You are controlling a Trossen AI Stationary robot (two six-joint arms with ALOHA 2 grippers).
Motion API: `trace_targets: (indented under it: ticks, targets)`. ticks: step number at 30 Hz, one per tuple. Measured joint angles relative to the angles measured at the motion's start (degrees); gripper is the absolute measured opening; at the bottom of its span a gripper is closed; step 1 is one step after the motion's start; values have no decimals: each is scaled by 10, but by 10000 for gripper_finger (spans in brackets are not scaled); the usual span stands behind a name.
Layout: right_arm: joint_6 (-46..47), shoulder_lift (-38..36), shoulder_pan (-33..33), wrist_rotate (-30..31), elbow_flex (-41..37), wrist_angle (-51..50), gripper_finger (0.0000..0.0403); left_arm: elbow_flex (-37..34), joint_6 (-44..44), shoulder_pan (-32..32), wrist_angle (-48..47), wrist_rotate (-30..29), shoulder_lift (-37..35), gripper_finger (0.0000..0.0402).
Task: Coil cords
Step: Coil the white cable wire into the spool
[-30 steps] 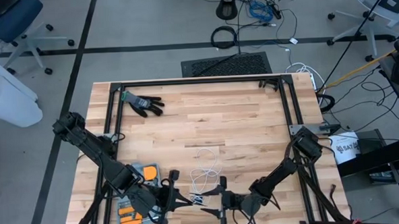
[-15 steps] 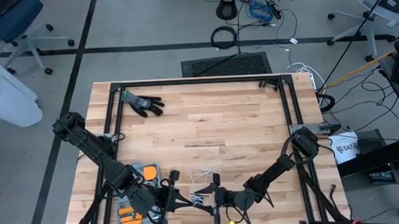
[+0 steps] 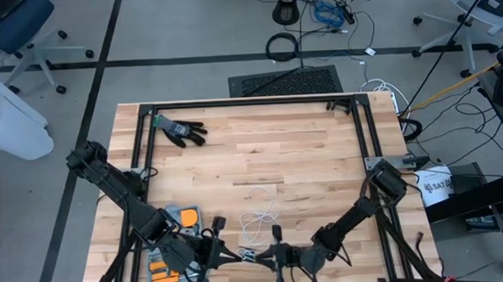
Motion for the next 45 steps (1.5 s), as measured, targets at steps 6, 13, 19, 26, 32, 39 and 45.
trace_targets:
  ticks: [6, 13, 19, 26, 32, 39, 45]
  targets:
    - [52, -39, 41, 9, 0, -80, 1, 0, -12, -5, -2, 20, 0, 6]
    - [81, -86, 64, 16, 55, -277, 1, 0, -55, 2, -33, 19, 0, 6]
    - [90, -95, 62, 16, 181, -546, 0, 0, -65, 2, -31, 54, 0, 6]
    - [65, -96, 62, 26, 313, -752, 0, 0, -76, -1, -31, 111, 0, 6]
    - [-31, -96, 54, 43, 399, -812, 0, 0, -76, -1, -27, 119, 3, 6]
    - [-107, -96, 22, 38, 425, -812, 0, 0, -71, -1, -9, 145, 20, 6]
    - [-124, -96, -11, -39, 425, -812, 0, 0, -64, 1, 3, 147, 23, 6]
